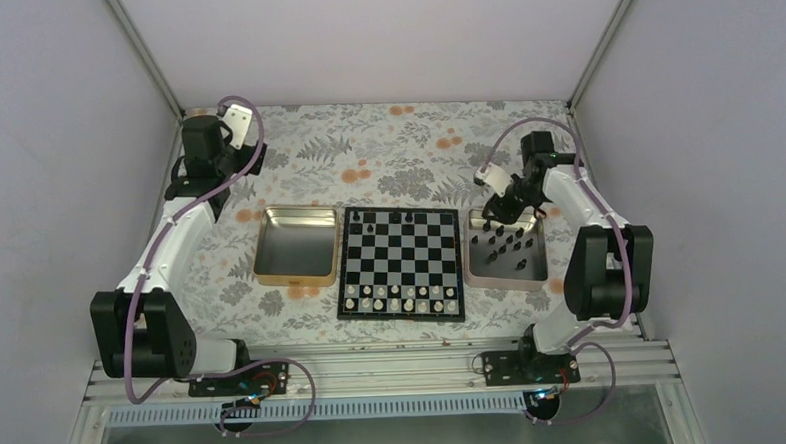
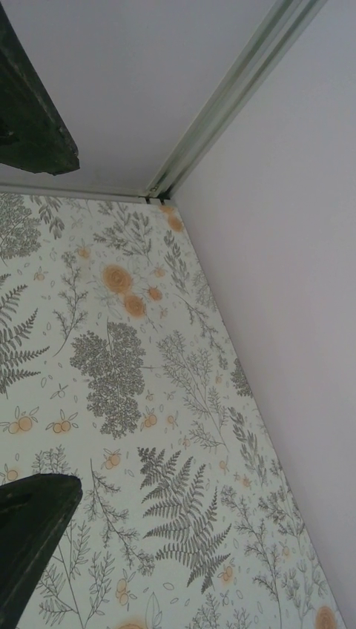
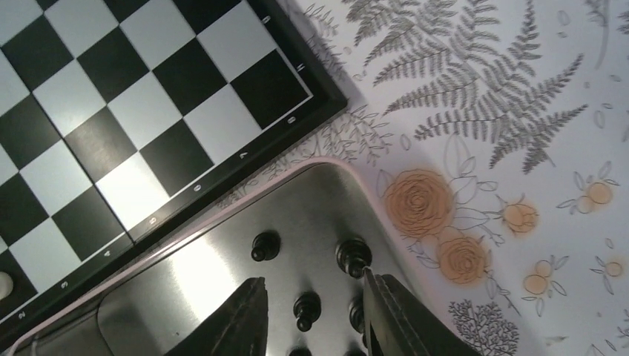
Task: Set up the chess pieces on the board
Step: Pick up the chess piece from the storage box.
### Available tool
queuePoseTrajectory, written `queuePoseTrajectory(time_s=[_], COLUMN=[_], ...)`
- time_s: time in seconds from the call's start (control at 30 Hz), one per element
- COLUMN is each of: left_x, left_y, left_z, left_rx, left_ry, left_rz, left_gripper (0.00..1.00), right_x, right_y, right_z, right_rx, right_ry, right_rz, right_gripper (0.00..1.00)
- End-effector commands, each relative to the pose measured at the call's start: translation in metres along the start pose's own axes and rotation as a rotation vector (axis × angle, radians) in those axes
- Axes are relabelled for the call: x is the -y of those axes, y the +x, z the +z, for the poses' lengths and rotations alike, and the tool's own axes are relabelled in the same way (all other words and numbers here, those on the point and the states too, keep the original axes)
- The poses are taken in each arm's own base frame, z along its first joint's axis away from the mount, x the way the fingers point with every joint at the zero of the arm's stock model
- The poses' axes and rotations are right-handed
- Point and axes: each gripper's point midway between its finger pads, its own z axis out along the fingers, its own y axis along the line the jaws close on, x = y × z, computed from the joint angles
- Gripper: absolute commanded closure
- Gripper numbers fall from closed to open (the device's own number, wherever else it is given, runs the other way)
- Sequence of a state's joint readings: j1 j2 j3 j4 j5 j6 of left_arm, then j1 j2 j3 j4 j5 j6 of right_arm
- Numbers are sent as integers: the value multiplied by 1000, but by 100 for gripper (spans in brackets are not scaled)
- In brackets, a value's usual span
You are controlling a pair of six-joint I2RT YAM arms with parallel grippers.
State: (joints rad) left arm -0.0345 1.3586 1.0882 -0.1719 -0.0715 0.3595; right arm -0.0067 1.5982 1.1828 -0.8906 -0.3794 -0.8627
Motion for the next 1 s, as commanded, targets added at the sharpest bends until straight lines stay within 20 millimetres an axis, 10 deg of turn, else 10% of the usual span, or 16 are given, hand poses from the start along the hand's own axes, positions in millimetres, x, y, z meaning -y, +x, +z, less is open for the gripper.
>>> queuePoseTrajectory(time_s=[0.0, 0.97], left_x=[-4, -4], left_y=[4, 10], left_z=[7, 7], left_rx=[-8, -12], left_ry=[-25, -29], left_rz=[9, 7], left_gripper=[0, 0], right_x=[-13, -41], right_y=[3, 34], right_z=[10, 56], right_rx=[-35, -163], right_ry=[-37, -38], right_rz=[-49, -47], right_gripper=[62, 62])
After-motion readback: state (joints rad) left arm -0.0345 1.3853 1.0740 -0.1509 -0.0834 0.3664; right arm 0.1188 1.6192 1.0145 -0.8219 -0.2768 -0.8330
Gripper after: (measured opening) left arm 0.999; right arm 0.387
